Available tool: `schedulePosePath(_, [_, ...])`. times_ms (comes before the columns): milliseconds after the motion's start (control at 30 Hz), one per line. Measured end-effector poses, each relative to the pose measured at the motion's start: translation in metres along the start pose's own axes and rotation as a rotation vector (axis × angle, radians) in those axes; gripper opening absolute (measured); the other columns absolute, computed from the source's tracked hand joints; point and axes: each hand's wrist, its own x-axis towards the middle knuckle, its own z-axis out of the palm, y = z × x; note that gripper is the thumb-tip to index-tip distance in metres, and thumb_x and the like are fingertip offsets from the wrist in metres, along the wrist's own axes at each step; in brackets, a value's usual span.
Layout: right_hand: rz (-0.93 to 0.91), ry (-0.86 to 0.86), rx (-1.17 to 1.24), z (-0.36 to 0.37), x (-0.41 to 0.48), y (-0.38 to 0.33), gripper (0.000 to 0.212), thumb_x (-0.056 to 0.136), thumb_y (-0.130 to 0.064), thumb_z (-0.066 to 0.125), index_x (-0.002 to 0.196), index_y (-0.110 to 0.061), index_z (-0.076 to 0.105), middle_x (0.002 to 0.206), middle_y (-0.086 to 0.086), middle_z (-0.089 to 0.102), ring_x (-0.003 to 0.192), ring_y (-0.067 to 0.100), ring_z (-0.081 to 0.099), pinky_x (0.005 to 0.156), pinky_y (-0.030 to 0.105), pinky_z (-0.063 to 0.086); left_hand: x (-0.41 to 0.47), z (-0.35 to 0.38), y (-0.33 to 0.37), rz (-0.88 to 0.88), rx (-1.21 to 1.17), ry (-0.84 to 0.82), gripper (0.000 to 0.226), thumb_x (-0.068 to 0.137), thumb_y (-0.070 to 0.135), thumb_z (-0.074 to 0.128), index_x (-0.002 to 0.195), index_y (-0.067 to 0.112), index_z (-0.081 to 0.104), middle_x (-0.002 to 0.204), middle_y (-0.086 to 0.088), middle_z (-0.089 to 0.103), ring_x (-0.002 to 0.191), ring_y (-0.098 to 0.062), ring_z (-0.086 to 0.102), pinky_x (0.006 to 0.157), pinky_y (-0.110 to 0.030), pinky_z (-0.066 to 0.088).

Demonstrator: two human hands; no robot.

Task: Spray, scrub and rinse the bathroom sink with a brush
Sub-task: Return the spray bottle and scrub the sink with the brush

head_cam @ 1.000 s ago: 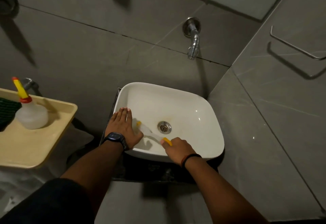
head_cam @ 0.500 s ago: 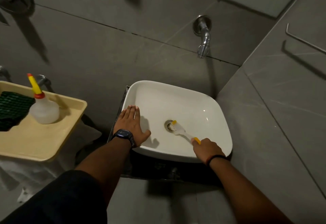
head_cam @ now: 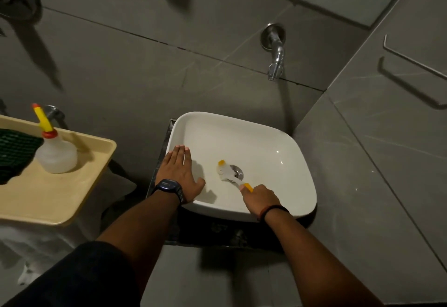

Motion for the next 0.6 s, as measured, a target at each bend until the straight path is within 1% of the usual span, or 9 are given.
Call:
schedulePosePath(67, [-0.066, -0.07, 0.024, 0.007, 0.007, -0.01, 0.05, 0.085, -0.059, 0.038, 0.09, -0.013, 0.058, 0.098, 0.015, 0.063, 0.091, 0.033, 0.058, 0.075, 0.035, 0.044, 0.001, 0.001, -0.001, 0.007, 0.001, 0.0, 0.094, 0.08, 0.062, 0.028, 0.146, 0.005, -0.005, 0.158, -0.014, 0.001, 0.145, -0.025, -0.001, 0.117, -0.038, -0.003])
schedulePosePath(100, [-0.089, -0.071, 0.014, 0.01, 0.01, -0.014, 0.05, 0.085, -0.06, 0.037, 0.089, -0.014, 0.059, 0.097, 0.016, 0.063, 0.092, 0.034, 0.059, 0.075, 0.035, 0.044, 0.001, 0.002, 0.0, 0.008, 0.005, 0.004, 0.093, 0.08, 0.062, 0.027, 0.147, 0.005, -0.005, 0.158, -0.014, 0.001, 0.145, -0.025, -0.002, 0.116, -0.038, -0.004])
schedulePosePath(200, [-0.016, 0.089, -0.039, 0.006, 0.025, -0.015, 0.055, 0.086, -0.055, 0.038, 0.111, -0.011, 0.058, 0.115, 0.019, 0.062, 0.105, 0.037, 0.057, 0.085, 0.038, 0.044, 0.002, 0.004, -0.001, 0.006, -0.006, 0.022, 0.094, 0.079, 0.062, 0.029, 0.147, 0.006, -0.004, 0.158, -0.014, 0.001, 0.145, -0.025, -0.001, 0.115, -0.037, -0.005])
schedulePosePath(300, [0.119, 0.184, -0.088, -0.015, 0.035, 0.007, 0.053, 0.089, -0.048, 0.039, 0.118, -0.007, 0.054, 0.123, 0.02, 0.058, 0.11, 0.037, 0.054, 0.09, 0.039, 0.042, 0.003, 0.006, -0.002, 0.0, -0.017, 0.02, 0.097, 0.076, 0.065, 0.028, 0.147, 0.008, -0.004, 0.158, -0.014, 0.001, 0.145, -0.026, -0.001, 0.117, -0.039, -0.002])
schedulePosePath(367, [0.12, 0.131, -0.073, -0.023, 0.032, 0.022, 0.053, 0.089, -0.049, 0.038, 0.117, -0.006, 0.053, 0.12, 0.02, 0.059, 0.105, 0.036, 0.056, 0.085, 0.038, 0.042, 0.004, 0.007, -0.003, -0.002, -0.018, 0.014, 0.099, 0.073, 0.067, 0.027, 0.148, 0.011, -0.003, 0.158, -0.014, 0.002, 0.145, -0.026, -0.001, 0.117, -0.04, -0.001])
schedulePosePath(467, [-0.003, -0.062, -0.077, -0.024, 0.016, 0.04, 0.051, 0.088, -0.056, 0.037, 0.093, -0.01, 0.057, 0.099, 0.015, 0.063, 0.083, 0.03, 0.056, 0.07, 0.033, 0.04, 0.004, 0.009, -0.004, -0.003, -0.009, 0.033, 0.099, 0.071, 0.07, 0.024, 0.148, 0.013, 0.0, 0.158, -0.013, 0.004, 0.145, -0.026, 0.001, 0.117, -0.041, 0.0])
schedulePosePath(500, [-0.027, -0.074, -0.106, -0.024, 0.011, 0.046, 0.05, 0.088, -0.058, 0.036, 0.088, -0.012, 0.057, 0.093, 0.011, 0.062, 0.078, 0.027, 0.055, 0.068, 0.032, 0.039, 0.005, 0.009, -0.003, -0.002, -0.006, 0.038, 0.1, 0.071, 0.071, 0.024, 0.148, 0.013, 0.0, 0.158, -0.013, 0.005, 0.145, -0.026, 0.002, 0.117, -0.041, 0.0])
schedulePosePath(533, [-0.026, -0.048, -0.125, -0.025, 0.007, 0.05, 0.051, 0.088, -0.059, 0.035, 0.089, -0.013, 0.058, 0.089, 0.009, 0.061, 0.076, 0.026, 0.053, 0.067, 0.032, 0.038, 0.005, 0.01, -0.004, -0.003, -0.005, 0.04, 0.1, 0.07, 0.072, 0.023, 0.148, 0.014, 0.001, 0.158, -0.013, 0.005, 0.145, -0.026, 0.002, 0.116, -0.041, 0.0])
schedulePosePath(600, [0.032, 0.045, -0.14, -0.032, 0.001, 0.056, 0.055, 0.089, -0.057, 0.035, 0.102, -0.009, 0.059, 0.091, 0.01, 0.059, 0.076, 0.025, 0.051, 0.069, 0.031, 0.039, 0.005, 0.01, -0.004, -0.003, -0.013, 0.043, 0.099, 0.07, 0.072, 0.022, 0.148, 0.015, 0.001, 0.158, -0.012, 0.006, 0.145, -0.025, 0.003, 0.116, -0.041, 0.0])
